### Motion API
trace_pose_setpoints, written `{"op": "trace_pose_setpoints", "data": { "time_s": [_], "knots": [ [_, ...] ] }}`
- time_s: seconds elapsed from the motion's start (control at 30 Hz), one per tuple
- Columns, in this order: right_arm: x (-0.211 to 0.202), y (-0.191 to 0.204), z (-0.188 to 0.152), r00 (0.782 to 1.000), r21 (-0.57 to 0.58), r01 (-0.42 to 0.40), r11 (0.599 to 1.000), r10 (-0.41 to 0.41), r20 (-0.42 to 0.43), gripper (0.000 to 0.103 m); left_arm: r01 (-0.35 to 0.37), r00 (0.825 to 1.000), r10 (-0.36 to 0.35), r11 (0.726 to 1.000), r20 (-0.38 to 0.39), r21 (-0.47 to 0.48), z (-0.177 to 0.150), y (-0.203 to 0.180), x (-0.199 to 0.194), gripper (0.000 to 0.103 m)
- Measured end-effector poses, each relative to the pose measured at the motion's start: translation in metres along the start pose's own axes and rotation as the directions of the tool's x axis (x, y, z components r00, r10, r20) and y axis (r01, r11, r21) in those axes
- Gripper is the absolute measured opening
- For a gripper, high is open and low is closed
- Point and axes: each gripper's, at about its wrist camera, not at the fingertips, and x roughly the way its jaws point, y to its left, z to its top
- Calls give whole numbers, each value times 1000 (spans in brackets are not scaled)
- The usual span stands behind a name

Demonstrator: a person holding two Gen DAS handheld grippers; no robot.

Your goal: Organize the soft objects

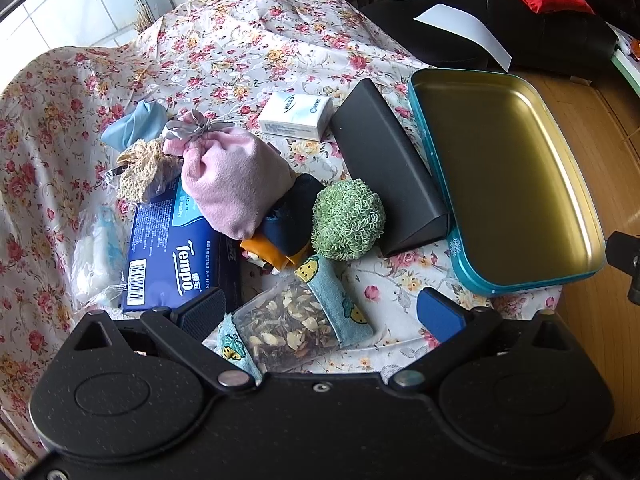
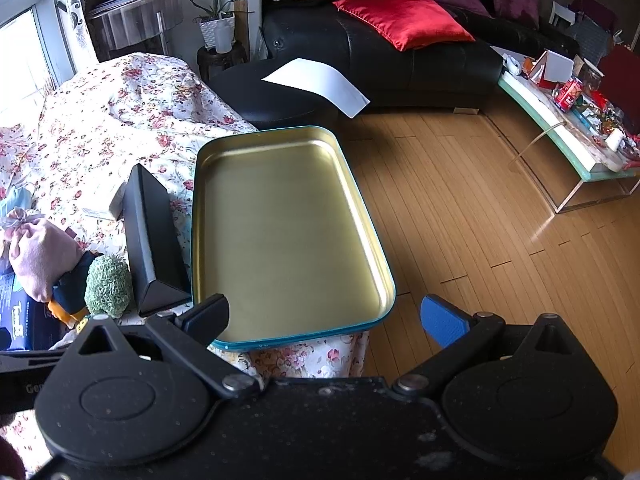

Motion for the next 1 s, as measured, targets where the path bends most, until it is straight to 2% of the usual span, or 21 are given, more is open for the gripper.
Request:
{"op": "trace_pose_setpoints", "data": {
  "time_s": [1.0],
  "knots": [
    [-3, 1, -3, 1000, 4, 0, 1000, 0, 5, 103, 3, 1000, -3, 1000, -4, -15, -10, 6, 0, 99]
  ]
}}
